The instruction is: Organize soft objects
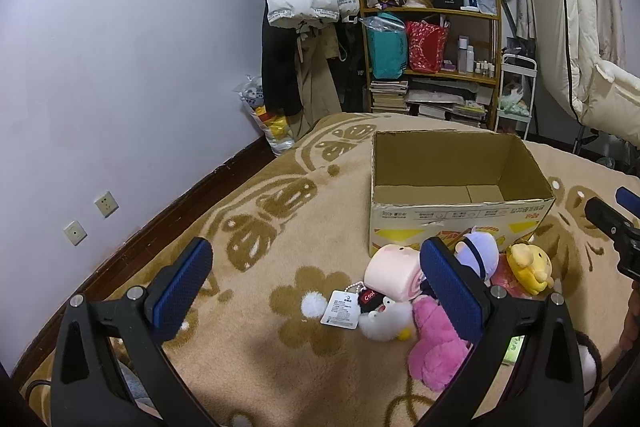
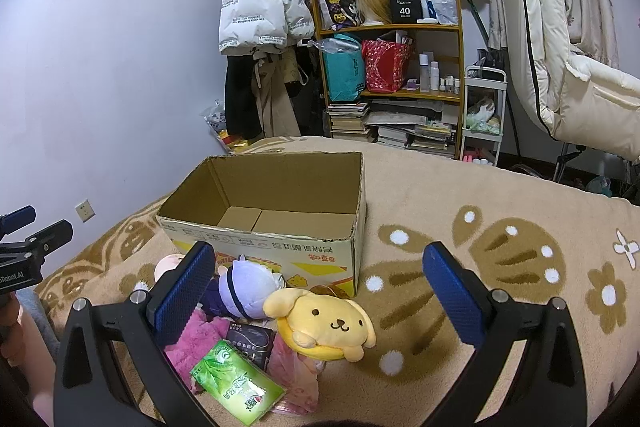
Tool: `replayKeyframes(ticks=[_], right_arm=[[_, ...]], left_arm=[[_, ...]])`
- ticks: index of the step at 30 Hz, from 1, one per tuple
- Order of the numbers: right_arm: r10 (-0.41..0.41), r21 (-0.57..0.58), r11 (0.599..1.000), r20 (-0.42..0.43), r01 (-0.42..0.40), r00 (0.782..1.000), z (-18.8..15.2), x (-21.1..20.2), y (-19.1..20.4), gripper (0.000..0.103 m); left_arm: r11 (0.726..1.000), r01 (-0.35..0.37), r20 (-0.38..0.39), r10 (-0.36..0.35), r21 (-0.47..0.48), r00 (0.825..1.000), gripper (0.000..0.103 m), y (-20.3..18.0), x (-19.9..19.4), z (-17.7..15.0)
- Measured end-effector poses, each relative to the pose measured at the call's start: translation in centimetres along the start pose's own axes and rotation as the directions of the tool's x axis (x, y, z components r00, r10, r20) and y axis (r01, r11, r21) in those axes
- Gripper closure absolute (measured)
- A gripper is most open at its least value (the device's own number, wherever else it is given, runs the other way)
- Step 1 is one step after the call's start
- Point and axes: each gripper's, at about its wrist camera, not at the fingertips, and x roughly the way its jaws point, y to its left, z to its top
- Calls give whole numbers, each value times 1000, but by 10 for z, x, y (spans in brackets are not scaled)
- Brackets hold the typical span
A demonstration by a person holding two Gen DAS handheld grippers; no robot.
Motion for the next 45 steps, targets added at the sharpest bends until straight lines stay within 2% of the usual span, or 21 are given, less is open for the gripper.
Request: replayKeyframes(ticks=[45], right_arm=[[3, -1, 1000, -4, -3, 1000, -1, 1, -1, 0]], left_arm=[[1000, -3, -4, 3, 7, 1000, 0, -3, 2, -3]])
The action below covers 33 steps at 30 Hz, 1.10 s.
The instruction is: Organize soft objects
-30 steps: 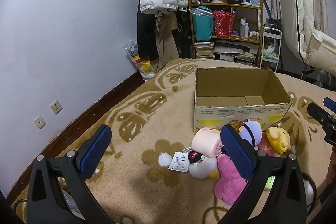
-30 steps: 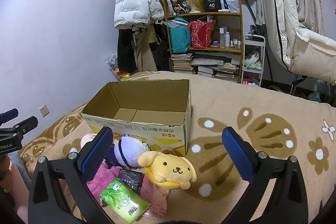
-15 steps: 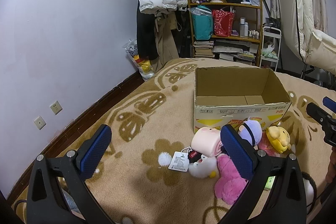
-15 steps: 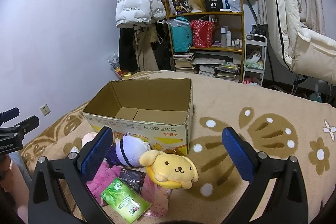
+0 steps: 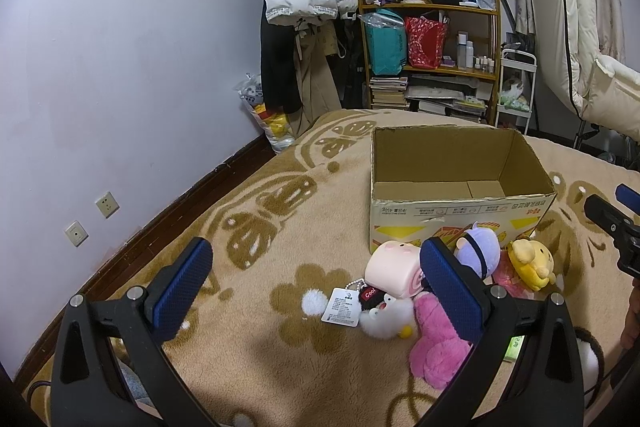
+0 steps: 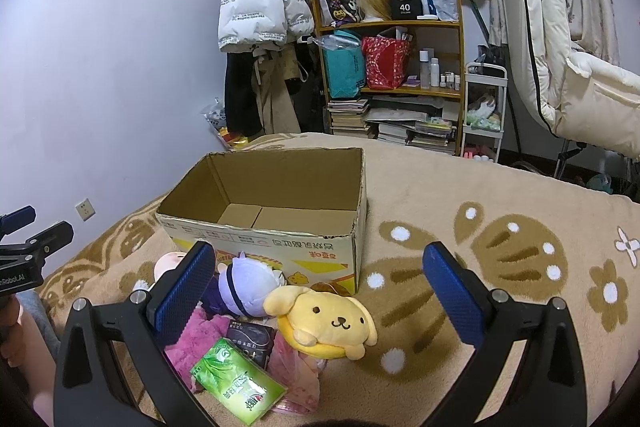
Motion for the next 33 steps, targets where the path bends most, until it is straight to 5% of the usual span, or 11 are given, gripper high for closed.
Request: replayKeyframes(ticks=[22, 33], right_arm=[[-2, 0, 1000, -5, 2, 1000, -5, 3, 2, 0], [11, 15, 1000, -28, -11, 1000, -18, 14, -11, 0]], left_arm=[[1000, 0, -14, 0, 9, 1000, 0, 0, 5, -6], [1000, -13, -87, 14, 16, 996, 0, 3, 17, 0]])
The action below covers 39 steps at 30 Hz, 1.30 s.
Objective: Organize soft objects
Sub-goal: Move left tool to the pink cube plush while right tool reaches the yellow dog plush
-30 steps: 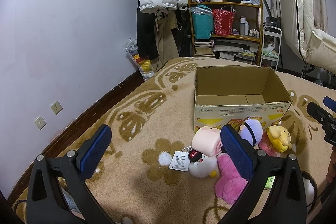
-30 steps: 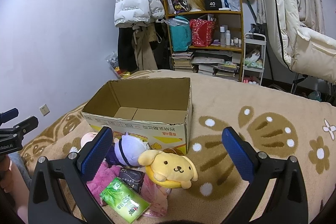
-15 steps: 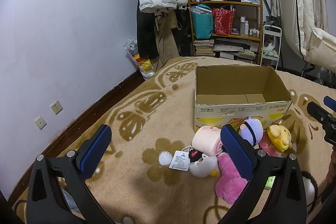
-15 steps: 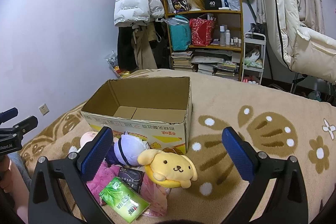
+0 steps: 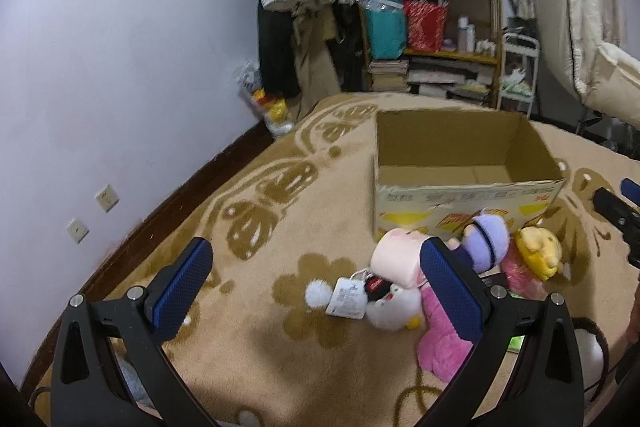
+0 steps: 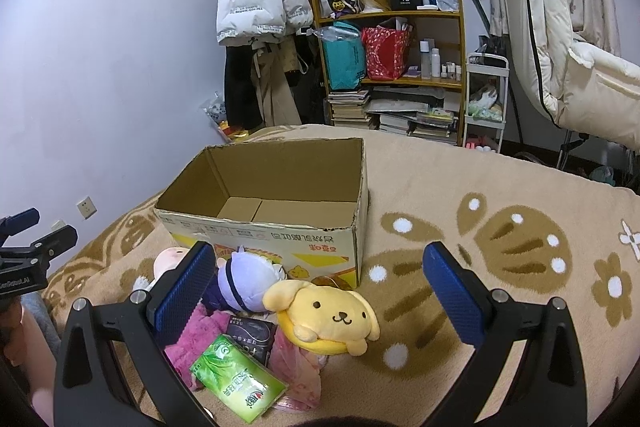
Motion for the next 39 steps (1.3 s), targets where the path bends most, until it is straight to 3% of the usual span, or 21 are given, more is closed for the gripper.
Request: replayKeyframes(ticks=[10, 26, 39], right_arm=[[12, 2, 1000, -45, -12, 999, 4, 6, 3, 0], [16, 32, 999, -88, -13, 996, 17, 32, 2, 0], [9, 90, 996, -187, 8, 982, 11, 69, -10, 0]], left_arm=[[1000, 10, -74, -9, 10, 997, 0, -3, 19, 7], [993, -7, -52, 13, 119, 999, 0, -30, 49, 40], [982, 99, -174, -70, 162, 982, 0, -53, 102, 38]])
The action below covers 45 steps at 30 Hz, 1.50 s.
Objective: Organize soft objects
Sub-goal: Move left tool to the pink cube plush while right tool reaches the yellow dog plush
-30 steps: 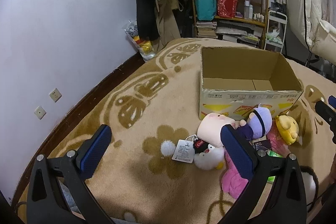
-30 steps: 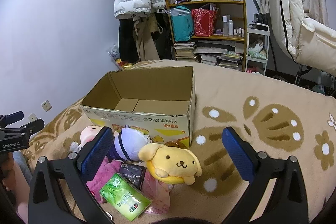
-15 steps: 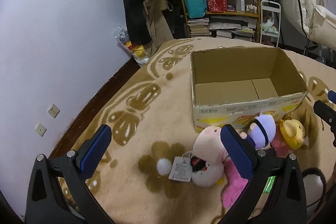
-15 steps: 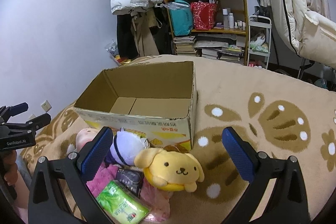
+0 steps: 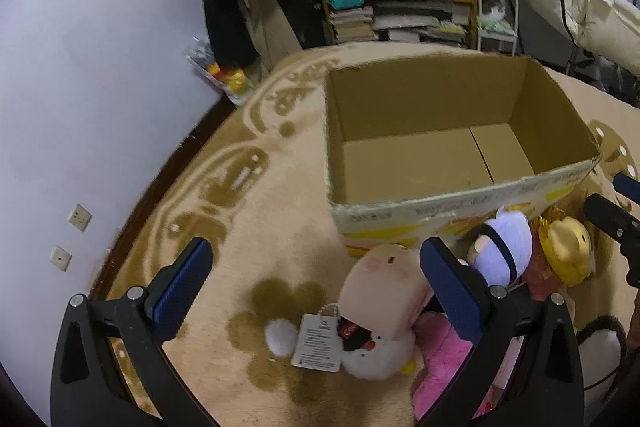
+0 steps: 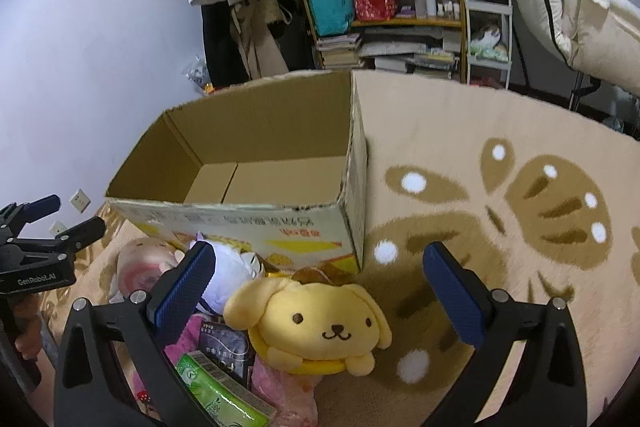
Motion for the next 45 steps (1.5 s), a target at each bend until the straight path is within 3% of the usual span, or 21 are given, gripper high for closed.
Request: replayKeyframes(ticks=[4, 14, 24, 32, 38, 43, 45], right_arm=[[2, 4, 1000, -29, -2, 1000, -6, 7, -1, 0], [15, 32, 999, -98, -12, 995, -11, 24, -7, 0], [22, 65, 998, -165, -12, 986, -19, 43, -18, 0], [50, 92, 995, -202, -32, 978, -23, 52, -20, 0], [70, 121, 992, -225, -43, 972, -29, 57, -23, 0], [100, 136, 988, -241, -69, 965, -31, 61, -24, 6], [103, 127, 989, -244, -74, 964, -32, 61, -22, 6]], left_arm=[[999, 47, -60, -46, 15, 997, 0, -8, 16, -2], [997, 79, -146, -76, 14, 986, 0, -16, 43, -11], [991, 131, -178, -129, 1, 976, 0, -17, 53, -14], [990, 138, -197, -129, 31, 972, 0, -23, 57, -19], [988, 156, -202, -153, -2, 967, 1, -18, 60, -20], [980, 198, -196, -195, -3, 961, 20, -19, 57, -20], [973, 233, -199, -229, -5, 953, 39, -21, 56, -21]])
